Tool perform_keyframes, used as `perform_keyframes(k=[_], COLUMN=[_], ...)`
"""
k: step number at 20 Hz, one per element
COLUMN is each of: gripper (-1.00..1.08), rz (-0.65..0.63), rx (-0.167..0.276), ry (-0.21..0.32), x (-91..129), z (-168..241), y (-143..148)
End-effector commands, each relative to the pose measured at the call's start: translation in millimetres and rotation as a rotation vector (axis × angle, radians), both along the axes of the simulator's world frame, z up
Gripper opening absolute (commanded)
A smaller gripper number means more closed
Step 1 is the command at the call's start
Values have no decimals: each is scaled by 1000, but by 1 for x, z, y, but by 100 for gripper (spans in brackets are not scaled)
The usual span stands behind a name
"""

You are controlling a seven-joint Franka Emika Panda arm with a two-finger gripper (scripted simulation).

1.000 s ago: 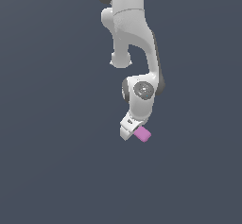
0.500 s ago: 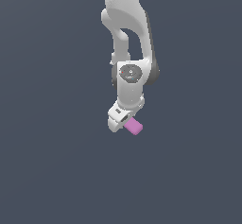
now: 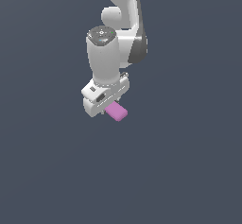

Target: Pick up the object and move it to a goal position.

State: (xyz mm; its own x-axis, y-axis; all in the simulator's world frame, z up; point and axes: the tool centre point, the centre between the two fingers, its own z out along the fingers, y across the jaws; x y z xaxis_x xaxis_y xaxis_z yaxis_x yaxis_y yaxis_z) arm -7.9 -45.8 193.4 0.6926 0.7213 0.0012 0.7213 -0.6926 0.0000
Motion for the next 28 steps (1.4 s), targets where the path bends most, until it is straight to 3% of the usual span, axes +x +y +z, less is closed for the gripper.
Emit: perform_keyframes(k=[1,17,28], gripper=[-100,-100,-100], rz=[1,0,-1], rx=[1,1,-1], ry=[0,0,1], x=[-4,-17,-19], z=[26,185,239], y=[-19,-136,-178])
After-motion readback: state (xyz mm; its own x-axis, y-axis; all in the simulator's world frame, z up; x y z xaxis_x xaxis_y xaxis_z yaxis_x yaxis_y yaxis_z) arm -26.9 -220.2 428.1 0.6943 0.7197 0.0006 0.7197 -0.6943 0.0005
